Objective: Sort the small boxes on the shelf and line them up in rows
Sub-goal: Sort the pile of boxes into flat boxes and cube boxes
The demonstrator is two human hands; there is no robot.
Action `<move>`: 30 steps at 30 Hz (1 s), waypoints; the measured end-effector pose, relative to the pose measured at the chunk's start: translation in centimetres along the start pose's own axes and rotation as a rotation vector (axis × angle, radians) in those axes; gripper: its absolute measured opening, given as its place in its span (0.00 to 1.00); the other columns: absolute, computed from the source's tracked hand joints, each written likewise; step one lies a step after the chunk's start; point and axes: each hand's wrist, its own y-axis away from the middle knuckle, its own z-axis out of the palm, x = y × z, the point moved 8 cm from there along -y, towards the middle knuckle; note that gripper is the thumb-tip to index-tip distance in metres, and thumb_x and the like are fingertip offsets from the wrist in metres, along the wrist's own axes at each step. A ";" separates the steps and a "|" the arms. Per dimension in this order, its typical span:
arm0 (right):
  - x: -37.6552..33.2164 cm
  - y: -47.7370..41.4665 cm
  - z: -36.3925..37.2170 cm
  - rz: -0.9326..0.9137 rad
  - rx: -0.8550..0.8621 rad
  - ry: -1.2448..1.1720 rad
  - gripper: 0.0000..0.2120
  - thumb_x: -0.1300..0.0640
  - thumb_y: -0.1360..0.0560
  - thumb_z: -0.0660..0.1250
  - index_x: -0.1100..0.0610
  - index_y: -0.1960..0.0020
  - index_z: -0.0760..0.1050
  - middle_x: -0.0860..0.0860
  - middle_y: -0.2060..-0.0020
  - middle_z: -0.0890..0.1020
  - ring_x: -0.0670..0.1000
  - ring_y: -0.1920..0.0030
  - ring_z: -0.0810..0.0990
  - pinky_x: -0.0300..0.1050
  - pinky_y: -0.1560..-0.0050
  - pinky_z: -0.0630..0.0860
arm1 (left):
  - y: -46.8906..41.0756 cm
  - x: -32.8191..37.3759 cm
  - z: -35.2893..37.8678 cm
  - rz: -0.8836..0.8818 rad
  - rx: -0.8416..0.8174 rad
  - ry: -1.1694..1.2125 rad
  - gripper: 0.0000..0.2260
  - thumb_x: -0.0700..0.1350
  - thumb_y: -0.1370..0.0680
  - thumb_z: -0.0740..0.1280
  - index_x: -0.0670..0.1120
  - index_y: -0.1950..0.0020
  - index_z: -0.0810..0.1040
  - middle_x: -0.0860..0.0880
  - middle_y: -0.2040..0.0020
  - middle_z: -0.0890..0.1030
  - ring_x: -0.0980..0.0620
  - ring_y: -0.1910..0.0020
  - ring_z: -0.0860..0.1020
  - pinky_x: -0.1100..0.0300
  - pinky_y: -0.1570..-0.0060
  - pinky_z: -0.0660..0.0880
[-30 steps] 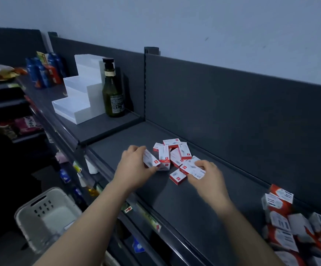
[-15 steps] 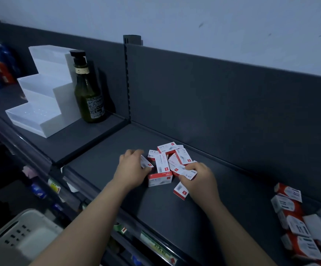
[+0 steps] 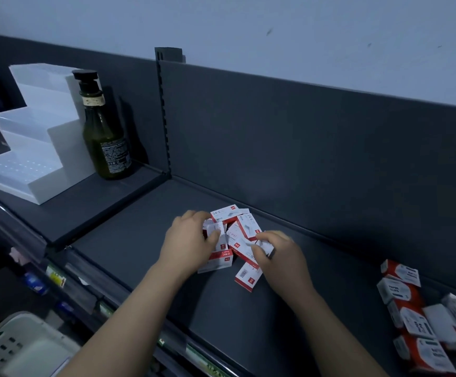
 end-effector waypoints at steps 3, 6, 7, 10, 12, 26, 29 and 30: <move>-0.5 0.6 -1.5 -0.031 0.003 0.100 0.10 0.52 0.24 0.62 0.50 0.44 0.78 0.41 0.47 0.79 0.43 0.47 0.75 0.37 0.52 0.69 | 0.5 3.0 -0.5 0.118 0.039 0.005 0.17 0.53 0.22 0.62 0.48 0.35 0.74 0.50 0.38 0.76 0.48 0.41 0.73 0.54 0.43 0.72; -0.5 1.8 -3.5 -0.003 0.043 0.166 0.12 0.49 0.23 0.63 0.48 0.42 0.77 0.41 0.44 0.79 0.42 0.45 0.74 0.35 0.50 0.66 | 1.4 5.5 -0.2 0.241 0.038 0.019 0.14 0.51 0.22 0.62 0.49 0.38 0.77 0.50 0.42 0.78 0.49 0.44 0.74 0.54 0.46 0.72; -0.5 2.5 -4.2 0.011 0.069 0.179 0.12 0.50 0.24 0.63 0.48 0.41 0.77 0.42 0.44 0.79 0.43 0.44 0.75 0.34 0.49 0.65 | 1.7 6.2 0.0 0.277 0.023 0.025 0.14 0.51 0.22 0.62 0.49 0.38 0.77 0.50 0.42 0.79 0.48 0.43 0.74 0.54 0.45 0.71; -0.3 4.7 -6.5 0.082 0.139 0.223 0.15 0.52 0.24 0.65 0.52 0.38 0.76 0.47 0.40 0.79 0.47 0.40 0.75 0.34 0.44 0.63 | 2.7 8.0 1.1 0.378 -0.043 0.020 0.13 0.51 0.22 0.62 0.49 0.41 0.78 0.50 0.43 0.80 0.47 0.43 0.75 0.54 0.45 0.71; 0.0 6.5 -8.1 0.131 0.166 0.260 0.17 0.53 0.24 0.65 0.54 0.36 0.75 0.49 0.38 0.78 0.49 0.38 0.74 0.37 0.39 0.65 | 3.6 9.3 1.8 0.449 -0.079 0.019 0.12 0.51 0.22 0.62 0.48 0.43 0.78 0.50 0.45 0.80 0.46 0.44 0.76 0.53 0.47 0.72; 5.1 23.7 -20.6 0.537 0.420 0.515 0.10 0.56 0.27 0.66 0.53 0.46 0.79 0.50 0.51 0.82 0.54 0.50 0.79 0.44 0.57 0.73 | 15.6 23.7 7.1 0.964 -0.275 0.043 0.16 0.53 0.22 0.61 0.50 0.37 0.76 0.50 0.41 0.78 0.48 0.45 0.75 0.54 0.45 0.72; 6.5 27.9 -23.9 0.613 0.477 0.541 0.11 0.57 0.27 0.66 0.54 0.45 0.79 0.51 0.50 0.83 0.55 0.48 0.79 0.46 0.53 0.74 | 18.8 27.4 8.1 1.039 -0.310 0.074 0.14 0.53 0.22 0.60 0.51 0.39 0.77 0.52 0.42 0.79 0.49 0.44 0.75 0.54 0.46 0.72; 7.1 29.4 -24.8 0.633 0.489 0.549 0.13 0.57 0.26 0.66 0.54 0.43 0.79 0.51 0.48 0.83 0.55 0.47 0.79 0.46 0.50 0.75 | 20.0 28.6 8.6 1.059 -0.328 0.084 0.13 0.53 0.22 0.60 0.51 0.41 0.78 0.52 0.43 0.79 0.50 0.45 0.75 0.54 0.47 0.73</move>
